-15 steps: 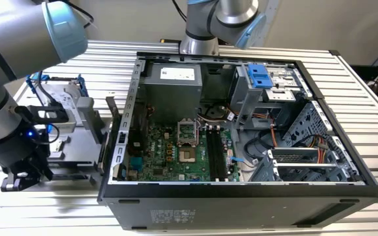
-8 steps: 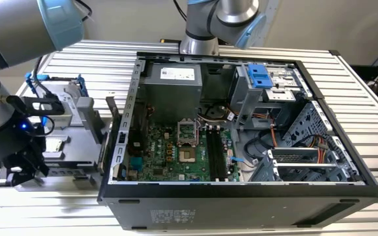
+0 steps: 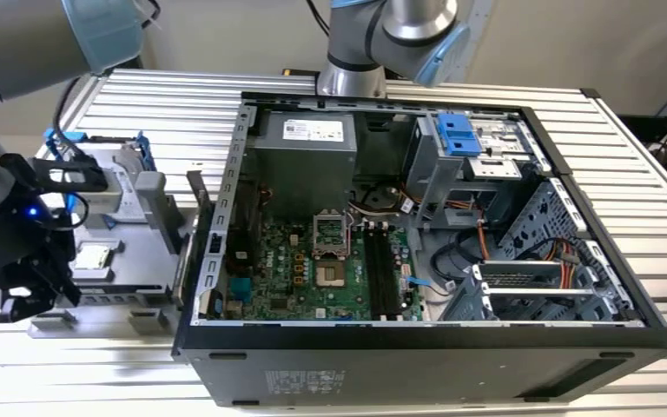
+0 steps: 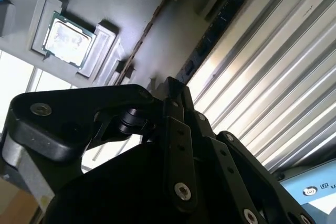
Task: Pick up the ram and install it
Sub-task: 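Pick up the ram and move it above insertion slot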
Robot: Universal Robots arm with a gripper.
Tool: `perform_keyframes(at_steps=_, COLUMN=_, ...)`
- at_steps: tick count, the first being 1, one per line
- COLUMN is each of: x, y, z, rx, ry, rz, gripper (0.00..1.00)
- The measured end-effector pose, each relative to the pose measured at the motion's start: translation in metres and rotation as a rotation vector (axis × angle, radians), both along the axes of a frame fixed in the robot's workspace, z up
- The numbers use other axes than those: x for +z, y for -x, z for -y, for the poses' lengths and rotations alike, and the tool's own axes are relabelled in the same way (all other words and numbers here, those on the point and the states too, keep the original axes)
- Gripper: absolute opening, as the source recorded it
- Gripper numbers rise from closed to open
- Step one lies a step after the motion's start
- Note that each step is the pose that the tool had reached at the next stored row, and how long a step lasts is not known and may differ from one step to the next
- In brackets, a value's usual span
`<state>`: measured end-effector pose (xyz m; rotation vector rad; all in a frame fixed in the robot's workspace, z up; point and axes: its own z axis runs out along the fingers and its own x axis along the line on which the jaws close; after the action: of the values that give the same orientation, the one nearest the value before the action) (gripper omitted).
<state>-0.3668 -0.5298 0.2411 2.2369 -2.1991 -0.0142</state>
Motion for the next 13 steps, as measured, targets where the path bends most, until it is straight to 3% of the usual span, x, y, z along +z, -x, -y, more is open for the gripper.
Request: perform_keyframes(at_steps=13, x=0.0231, y=0.0, z=0.0, rx=-0.008, ry=0.0, rz=0.0, gripper=0.0)
